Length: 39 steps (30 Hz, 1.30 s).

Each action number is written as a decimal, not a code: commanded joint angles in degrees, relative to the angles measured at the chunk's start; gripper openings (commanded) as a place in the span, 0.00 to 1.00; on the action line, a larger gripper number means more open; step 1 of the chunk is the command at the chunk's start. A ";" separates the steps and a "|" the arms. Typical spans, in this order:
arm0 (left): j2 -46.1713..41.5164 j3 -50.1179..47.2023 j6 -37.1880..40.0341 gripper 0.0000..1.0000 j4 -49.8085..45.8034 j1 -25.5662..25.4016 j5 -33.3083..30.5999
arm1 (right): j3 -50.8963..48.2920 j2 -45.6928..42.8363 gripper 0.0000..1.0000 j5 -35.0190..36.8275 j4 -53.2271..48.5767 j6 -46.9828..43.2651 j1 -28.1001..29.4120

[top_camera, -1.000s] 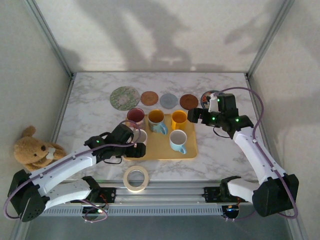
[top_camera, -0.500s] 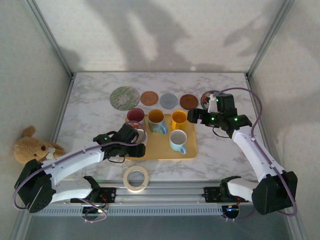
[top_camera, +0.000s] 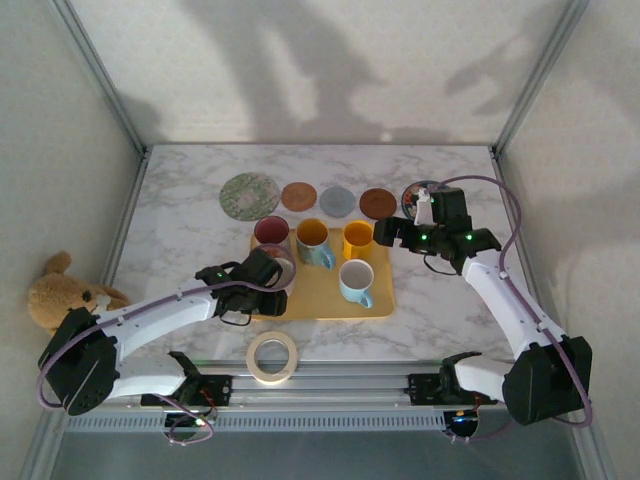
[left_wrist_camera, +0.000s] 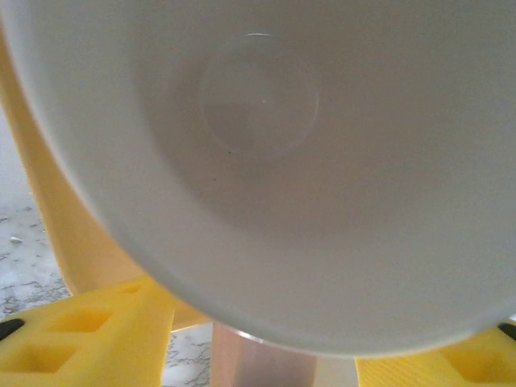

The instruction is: Place the cup by the coaster

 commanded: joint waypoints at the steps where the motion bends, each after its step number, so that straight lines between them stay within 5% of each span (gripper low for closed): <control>1: 0.23 0.54 0.70 0.56 0.48 -0.43 -2.25 | -1.04 0.15 0.99 0.24 1.69 0.42 0.54; 17: 3.24 1.85 2.03 0.46 1.25 -0.43 -3.61 | -2.46 0.11 0.99 -8.83 6.02 -3.14 1.14; 39: 3.08 2.92 2.25 0.24 1.05 -0.34 -4.80 | -0.92 2.06 0.99 -7.85 5.94 -4.56 3.35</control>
